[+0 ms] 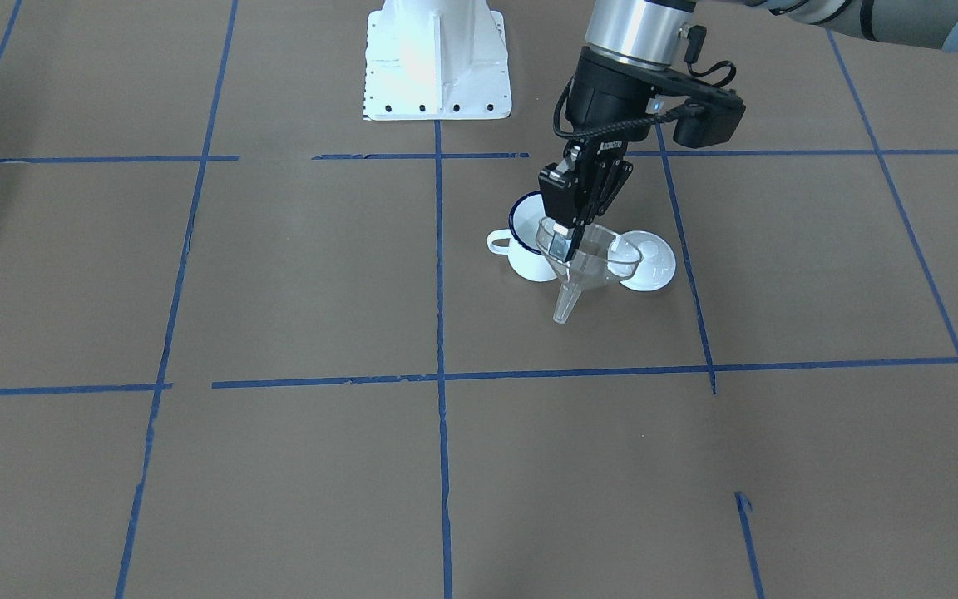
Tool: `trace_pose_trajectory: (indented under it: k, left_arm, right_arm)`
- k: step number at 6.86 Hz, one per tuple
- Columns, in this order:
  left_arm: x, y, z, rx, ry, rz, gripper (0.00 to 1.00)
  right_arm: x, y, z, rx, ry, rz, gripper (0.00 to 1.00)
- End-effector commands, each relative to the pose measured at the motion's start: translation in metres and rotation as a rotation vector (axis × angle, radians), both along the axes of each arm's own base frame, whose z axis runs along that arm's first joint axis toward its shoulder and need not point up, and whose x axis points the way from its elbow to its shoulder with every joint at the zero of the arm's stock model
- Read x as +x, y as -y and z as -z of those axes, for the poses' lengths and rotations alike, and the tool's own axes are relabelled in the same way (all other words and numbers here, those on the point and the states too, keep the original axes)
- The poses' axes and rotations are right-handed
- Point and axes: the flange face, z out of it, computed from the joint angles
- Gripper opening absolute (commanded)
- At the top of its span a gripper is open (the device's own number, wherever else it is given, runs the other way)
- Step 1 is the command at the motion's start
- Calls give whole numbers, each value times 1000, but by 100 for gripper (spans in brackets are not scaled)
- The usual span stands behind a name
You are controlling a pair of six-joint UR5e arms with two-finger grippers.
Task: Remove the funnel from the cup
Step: 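Lift the clear funnel out of the mug with the left gripper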
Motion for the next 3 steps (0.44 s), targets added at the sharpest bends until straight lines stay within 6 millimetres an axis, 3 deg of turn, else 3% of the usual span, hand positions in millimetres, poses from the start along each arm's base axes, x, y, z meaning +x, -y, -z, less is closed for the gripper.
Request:
trace_pose_trajectory:
  k: [1,3]
  left_arm:
    - [35,57,-65,-104,-192,285,0]
    - [63,89,-170,-77,-211,371,0]
  right_arm:
    - [0,0,0,0,0,0,100]
    - [0,0,0,0,0,0,100]
